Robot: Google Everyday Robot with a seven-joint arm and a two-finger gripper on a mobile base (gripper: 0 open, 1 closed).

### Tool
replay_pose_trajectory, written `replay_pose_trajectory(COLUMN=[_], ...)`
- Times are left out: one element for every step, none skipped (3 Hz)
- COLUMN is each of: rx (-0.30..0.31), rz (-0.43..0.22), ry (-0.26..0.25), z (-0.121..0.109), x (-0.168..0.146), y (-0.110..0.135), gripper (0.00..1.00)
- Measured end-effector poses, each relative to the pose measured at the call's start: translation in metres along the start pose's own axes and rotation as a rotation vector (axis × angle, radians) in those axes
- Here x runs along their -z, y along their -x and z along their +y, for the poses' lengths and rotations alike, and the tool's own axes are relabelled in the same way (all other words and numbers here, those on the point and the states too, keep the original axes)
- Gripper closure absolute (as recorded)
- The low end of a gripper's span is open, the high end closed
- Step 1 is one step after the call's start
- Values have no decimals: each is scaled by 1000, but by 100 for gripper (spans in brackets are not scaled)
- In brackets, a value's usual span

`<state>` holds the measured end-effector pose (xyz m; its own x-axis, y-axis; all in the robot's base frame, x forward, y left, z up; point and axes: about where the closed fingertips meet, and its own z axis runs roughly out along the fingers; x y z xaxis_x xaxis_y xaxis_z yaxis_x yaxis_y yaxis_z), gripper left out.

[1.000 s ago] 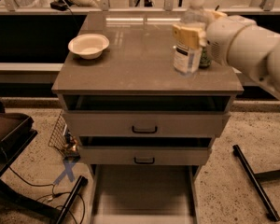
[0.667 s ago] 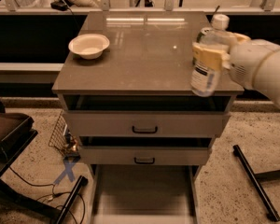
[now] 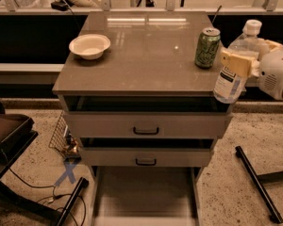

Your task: Place blue plastic bottle into bottom drawer

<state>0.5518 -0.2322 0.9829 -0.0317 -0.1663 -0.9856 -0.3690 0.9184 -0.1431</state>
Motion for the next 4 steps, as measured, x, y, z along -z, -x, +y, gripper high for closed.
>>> replay_pose_trajectory(rx=[-12,-3,-33,-43], rz=[-34,-90,-129,-132], ry=[61,198,311,406], z=[21,65,94,122], x=[-5,0,11,18], y=[-25,-65,-119,-173], gripper=[100,100,100,100])
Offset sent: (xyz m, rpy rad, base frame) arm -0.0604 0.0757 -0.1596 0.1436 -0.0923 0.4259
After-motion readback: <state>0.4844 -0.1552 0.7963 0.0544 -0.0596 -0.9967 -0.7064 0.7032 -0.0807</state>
